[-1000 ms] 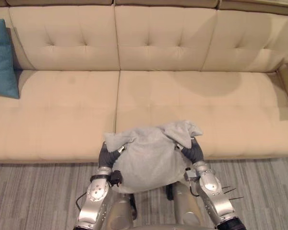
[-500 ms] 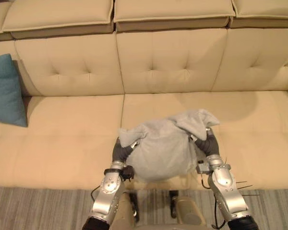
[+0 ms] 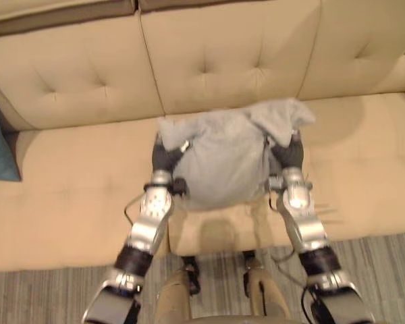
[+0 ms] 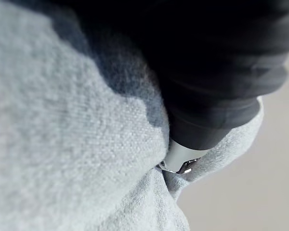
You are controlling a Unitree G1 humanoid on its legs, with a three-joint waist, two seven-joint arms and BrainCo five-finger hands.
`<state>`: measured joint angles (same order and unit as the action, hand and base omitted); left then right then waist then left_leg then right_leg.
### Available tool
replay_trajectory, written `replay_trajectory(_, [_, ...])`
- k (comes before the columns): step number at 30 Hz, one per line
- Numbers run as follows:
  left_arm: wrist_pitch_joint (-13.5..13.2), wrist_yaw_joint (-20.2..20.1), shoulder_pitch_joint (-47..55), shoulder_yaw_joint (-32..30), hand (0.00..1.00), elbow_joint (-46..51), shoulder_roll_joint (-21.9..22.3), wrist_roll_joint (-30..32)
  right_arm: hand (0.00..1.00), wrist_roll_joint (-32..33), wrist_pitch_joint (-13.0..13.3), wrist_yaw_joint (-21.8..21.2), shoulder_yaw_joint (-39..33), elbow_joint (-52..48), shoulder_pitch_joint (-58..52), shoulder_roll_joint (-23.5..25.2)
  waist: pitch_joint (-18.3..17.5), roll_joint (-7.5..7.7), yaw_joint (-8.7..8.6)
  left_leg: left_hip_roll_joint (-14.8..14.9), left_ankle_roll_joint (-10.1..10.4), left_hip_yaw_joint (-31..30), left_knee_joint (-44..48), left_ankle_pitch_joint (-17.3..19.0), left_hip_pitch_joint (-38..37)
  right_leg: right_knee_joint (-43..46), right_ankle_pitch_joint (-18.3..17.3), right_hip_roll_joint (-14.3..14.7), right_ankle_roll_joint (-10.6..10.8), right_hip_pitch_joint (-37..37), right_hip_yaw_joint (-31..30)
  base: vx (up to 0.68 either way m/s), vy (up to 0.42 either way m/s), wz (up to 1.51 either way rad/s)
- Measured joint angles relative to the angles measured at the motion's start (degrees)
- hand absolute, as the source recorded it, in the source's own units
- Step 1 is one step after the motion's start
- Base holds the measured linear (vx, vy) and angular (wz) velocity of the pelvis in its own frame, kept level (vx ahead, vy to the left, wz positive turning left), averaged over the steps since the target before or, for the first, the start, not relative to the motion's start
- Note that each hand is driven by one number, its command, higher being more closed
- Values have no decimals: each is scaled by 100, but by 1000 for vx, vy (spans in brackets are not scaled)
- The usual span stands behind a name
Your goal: Pick up cushions and gather them together orderly.
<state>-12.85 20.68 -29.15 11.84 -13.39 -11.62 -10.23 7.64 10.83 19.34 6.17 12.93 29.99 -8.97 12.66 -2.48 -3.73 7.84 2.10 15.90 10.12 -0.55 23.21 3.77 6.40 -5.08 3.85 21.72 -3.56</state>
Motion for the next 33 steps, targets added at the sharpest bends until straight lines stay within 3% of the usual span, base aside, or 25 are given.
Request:
replay_trajectory(5, [-89, 695, -1739, -339, 100, -654, -191, 218, 100, -197, 14, 555, -243, 609, 1809, -60, 496, -9, 61, -38, -8, -149, -36, -286, 476, 25, 85, 43, 130, 434, 44, -180, -54, 11])
replay_trajectory(10, [-80, 938, -2835, -404, 100, -1456, -281, 317, 100, -309, 10, 816, -458, 1350, 2799, -126, 757, -11, 128, -83, -1, -191, -441, -685, 696, 117, 154, 62, 219, 837, 95, -104, -52, 9])
replay_trajectory(11, [-69, 957, -3095, -421, 0, -1690, -281, 314, 0, -308, 8, 848, -495, 1560, 3027, -144, 844, -19, 129, -90, -4, -202, -556, -799, 714, 120, 176, 66, 213, 884, 143, -62, -31, 16])
replay_trajectory(18, [7, 979, -4074, -792, 0, -2468, -398, 165, 0, -113, 15, 968, -807, 2105, 4006, -171, 1127, -24, 154, -90, 48, -329, -818, -1010, 977, 209, 183, 103, 200, 1262, 220, -22, -26, 6])
replay_trajectory(26, [43, 714, -4483, -774, 0, -2771, -1077, 63, 0, 130, 169, 970, -1094, 2167, 4148, -364, 1153, -37, 160, -115, 134, -420, -992, -1169, 1139, 372, 96, 97, 155, 1537, 271, -2, -15, 5])
replay_trajectory(33, [12, 130, -4342, -1085, 0, -2705, -2155, -693, 0, 587, 224, 835, -1608, 1521, 3548, -1461, 1227, -38, 303, -91, 184, -489, -1064, -1237, 1057, 936, -216, 85, 112, 1676, 400, -4, -28, 10])
